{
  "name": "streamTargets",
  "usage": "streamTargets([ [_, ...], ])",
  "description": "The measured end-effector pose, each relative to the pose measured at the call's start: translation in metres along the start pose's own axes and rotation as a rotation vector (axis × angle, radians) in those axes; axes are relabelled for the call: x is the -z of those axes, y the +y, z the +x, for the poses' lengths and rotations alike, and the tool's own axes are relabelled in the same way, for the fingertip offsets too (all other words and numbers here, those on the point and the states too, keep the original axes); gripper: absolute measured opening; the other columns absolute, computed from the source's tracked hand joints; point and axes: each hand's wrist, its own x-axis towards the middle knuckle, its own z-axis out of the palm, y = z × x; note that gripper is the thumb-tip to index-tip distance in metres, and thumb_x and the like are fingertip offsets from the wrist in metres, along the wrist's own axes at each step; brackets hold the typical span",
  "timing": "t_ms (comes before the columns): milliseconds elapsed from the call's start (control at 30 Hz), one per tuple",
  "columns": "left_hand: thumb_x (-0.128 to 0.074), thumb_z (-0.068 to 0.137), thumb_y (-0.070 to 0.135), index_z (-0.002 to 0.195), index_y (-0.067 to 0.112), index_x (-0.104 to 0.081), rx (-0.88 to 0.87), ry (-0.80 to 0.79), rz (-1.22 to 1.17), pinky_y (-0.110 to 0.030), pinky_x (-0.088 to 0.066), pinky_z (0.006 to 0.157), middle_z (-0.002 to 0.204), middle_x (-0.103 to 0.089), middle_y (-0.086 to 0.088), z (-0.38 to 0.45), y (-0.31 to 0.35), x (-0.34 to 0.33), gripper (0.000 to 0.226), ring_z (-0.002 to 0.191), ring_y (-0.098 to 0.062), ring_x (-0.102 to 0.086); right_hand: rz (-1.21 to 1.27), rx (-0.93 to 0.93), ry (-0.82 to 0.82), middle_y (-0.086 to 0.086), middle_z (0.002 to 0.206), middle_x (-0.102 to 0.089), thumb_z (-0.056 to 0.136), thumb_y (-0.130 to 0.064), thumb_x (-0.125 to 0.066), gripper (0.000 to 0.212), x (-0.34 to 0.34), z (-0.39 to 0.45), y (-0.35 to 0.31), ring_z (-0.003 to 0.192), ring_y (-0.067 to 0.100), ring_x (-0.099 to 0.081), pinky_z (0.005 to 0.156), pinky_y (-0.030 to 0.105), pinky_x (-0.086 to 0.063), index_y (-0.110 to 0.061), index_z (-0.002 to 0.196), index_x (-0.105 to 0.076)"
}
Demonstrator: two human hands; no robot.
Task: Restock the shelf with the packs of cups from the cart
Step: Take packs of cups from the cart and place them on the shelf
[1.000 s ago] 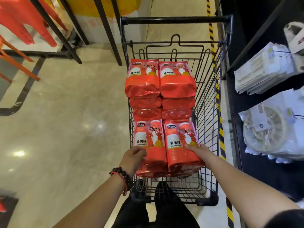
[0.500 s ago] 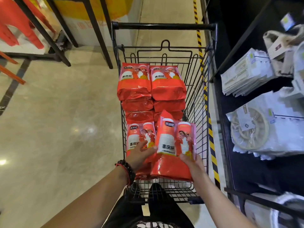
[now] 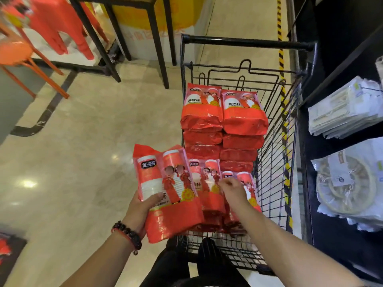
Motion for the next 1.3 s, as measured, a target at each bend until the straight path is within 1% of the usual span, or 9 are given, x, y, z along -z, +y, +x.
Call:
streamTargets([
  [100, -0.081, 0.066, 0.016, 0.128, 0.012, -0.057, -0.021, 0.089, 0.035, -0.062, -0.054, 0.086, 0.117, -0.069, -0.022, -0.011, 0.001, 0.027, 0.067, 0.103, -0.047, -0.067, -0.006, -0.128, 0.064, 0.003, 0.088, -0.062, 0.090, -0.028, -0.073, 0.015, -0.009, 0.024, 0.005, 0.076, 0.020, -0.059, 0.066, 0.027, -0.044, -0.016, 0.090, -0.064],
  [200, -0.089, 0.058, 0.026, 0.128, 0.015, -0.057, -0.014, 0.123, 0.062, -0.067, -0.051, 0.088, 0.118, -0.069, -0.022, -0.020, 0.006, 0.049, 0.079, 0.104, -0.047, -0.067, 0.106, -0.250, -0.082, -0.001, 0.089, -0.067, 0.090, -0.034, -0.075, 0.025, -0.019, 0.031, 0.008, 0.072, 0.012, -0.063, 0.058, 0.021, -0.047, -0.020, 0.107, -0.065],
  [300, -0.090, 0.055, 0.031, 0.127, 0.017, -0.058, -0.031, 0.125, 0.082, -0.063, -0.054, 0.086, 0.117, -0.070, -0.020, -0.023, 0.010, 0.065, 0.079, 0.102, -0.045, -0.068, 0.214, -0.360, -0.179, 0.015, 0.118, -0.071, 0.082, -0.037, -0.083, 0.062, -0.028, 0.033, 0.009, 0.100, 0.033, -0.071, 0.088, 0.047, -0.059, -0.013, 0.133, -0.057],
  [567, -0.089, 0.054, 0.031, 0.117, 0.020, -0.065, -0.018, 0.060, 0.113, -0.053, -0.059, 0.078, 0.112, -0.072, -0.019, -0.010, 0.020, 0.069, 0.069, 0.097, -0.042, -0.071, 0.175, -0.454, -0.206, 0.018, 0.106, -0.075, 0.066, -0.033, -0.093, 0.065, -0.029, 0.027, 0.004, 0.096, 0.038, -0.073, 0.092, 0.057, -0.057, -0.007, 0.118, -0.065],
  [800, -0.081, 0.063, 0.012, 0.125, 0.007, -0.059, -0.021, -0.196, 0.194, -0.060, -0.055, 0.086, 0.116, -0.069, -0.025, 0.011, 0.039, 0.040, 0.066, 0.102, -0.046, -0.068, 0.000, -0.223, 0.090, 0.011, 0.142, -0.056, 0.063, -0.042, -0.093, 0.105, -0.015, -0.023, 0.022, 0.123, 0.033, -0.059, 0.105, 0.046, -0.049, -0.011, 0.146, -0.036],
  [900, -0.084, 0.057, 0.017, 0.121, 0.007, -0.061, -0.049, -0.314, 0.313, -0.055, -0.059, 0.081, 0.111, -0.072, -0.023, 0.019, 0.048, 0.016, 0.069, 0.097, -0.044, -0.070, 0.075, -0.141, 0.252, -0.002, 0.124, -0.066, 0.060, -0.040, -0.094, 0.083, 0.008, -0.059, 0.032, 0.105, 0.020, -0.066, 0.086, 0.035, -0.051, -0.029, 0.126, -0.044],
  [1000, -0.085, 0.054, 0.021, 0.111, 0.014, -0.067, -0.101, -0.429, 0.456, -0.035, -0.062, 0.066, 0.101, -0.076, -0.015, 0.027, 0.049, -0.014, 0.060, 0.087, -0.032, -0.075, 0.187, -0.096, 0.440, -0.016, 0.100, -0.069, 0.052, -0.042, -0.091, 0.074, 0.034, -0.102, 0.046, 0.089, 0.004, -0.068, 0.068, 0.026, -0.047, -0.041, 0.110, -0.045],
  [1167, -0.086, 0.050, 0.019, 0.112, 0.017, -0.066, -0.118, -0.601, 0.628, -0.031, -0.060, 0.065, 0.102, -0.076, -0.012, 0.039, 0.024, -0.069, 0.065, 0.086, -0.028, -0.074, 0.359, -0.124, 0.698, -0.001, 0.102, -0.076, 0.051, -0.039, -0.090, 0.076, 0.061, -0.180, 0.084, 0.093, 0.020, -0.073, 0.088, 0.048, -0.057, -0.020, 0.118, -0.059],
  [1300, -0.089, 0.041, 0.037, 0.113, 0.020, -0.065, -0.115, -0.703, 0.794, -0.048, -0.058, 0.083, 0.104, -0.075, -0.009, 0.029, -0.003, -0.110, 0.077, 0.094, -0.031, -0.072, 0.492, -0.176, 0.944, -0.010, 0.094, -0.076, 0.044, -0.042, -0.087, 0.070, 0.066, -0.239, 0.118, 0.088, 0.014, -0.074, 0.086, 0.044, -0.058, -0.031, 0.109, -0.060],
])
